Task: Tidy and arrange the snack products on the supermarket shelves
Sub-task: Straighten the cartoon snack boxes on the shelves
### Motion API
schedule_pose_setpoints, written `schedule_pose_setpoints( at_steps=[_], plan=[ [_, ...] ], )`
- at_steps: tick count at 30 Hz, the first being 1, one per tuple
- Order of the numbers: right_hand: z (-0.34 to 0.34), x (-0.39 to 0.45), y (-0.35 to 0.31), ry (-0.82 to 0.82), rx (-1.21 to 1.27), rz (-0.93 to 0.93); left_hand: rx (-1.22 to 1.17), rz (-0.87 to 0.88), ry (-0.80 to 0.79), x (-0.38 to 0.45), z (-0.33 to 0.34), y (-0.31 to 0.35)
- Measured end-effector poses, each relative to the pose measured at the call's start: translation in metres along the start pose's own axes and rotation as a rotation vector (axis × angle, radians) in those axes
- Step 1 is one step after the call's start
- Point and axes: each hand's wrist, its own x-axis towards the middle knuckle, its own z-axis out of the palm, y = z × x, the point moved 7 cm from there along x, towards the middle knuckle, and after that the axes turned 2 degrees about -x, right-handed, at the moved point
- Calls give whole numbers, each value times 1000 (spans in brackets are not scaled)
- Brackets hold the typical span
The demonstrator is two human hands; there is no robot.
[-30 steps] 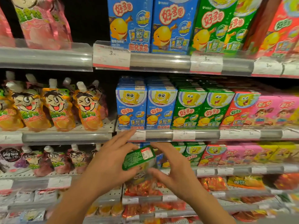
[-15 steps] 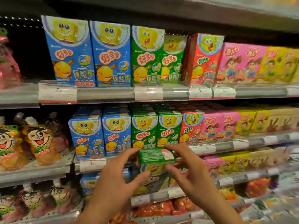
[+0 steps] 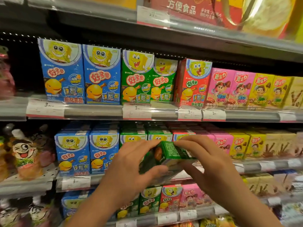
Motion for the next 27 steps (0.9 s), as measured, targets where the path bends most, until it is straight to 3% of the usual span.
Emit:
schedule_pose_setpoints(
  at_steps=[3, 7, 13, 21, 27],
  plan=[
    [-23, 14, 15, 51, -55, 1, 35, 6, -68, 14, 1, -11],
    [-52, 35, 28, 128, -155, -15, 438, -9, -3, 26, 5, -39],
    [-83, 74, 36, 241, -206, -88, 723, -59, -66, 28, 21, -53],
    [-93, 127, 50, 278, -220, -70, 769, -79, -89, 29, 21, -58],
    [-77, 153, 48, 202, -323, -74, 767, -90, -95, 30, 23, -59]
  ],
)
